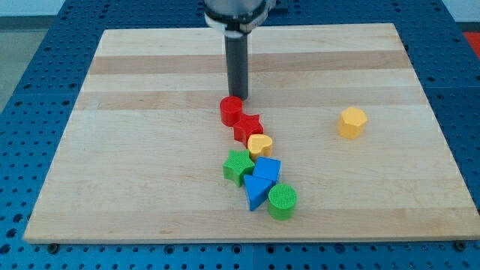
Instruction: Push the red star into the red circle
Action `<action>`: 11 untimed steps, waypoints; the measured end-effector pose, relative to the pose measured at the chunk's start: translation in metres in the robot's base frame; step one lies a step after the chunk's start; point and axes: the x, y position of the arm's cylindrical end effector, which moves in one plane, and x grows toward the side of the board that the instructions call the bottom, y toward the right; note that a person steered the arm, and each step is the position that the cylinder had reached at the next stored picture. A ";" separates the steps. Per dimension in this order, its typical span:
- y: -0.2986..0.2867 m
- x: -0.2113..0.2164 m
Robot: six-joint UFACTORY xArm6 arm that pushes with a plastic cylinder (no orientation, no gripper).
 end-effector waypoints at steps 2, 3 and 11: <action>-0.069 0.048; -0.049 0.015; -0.049 0.041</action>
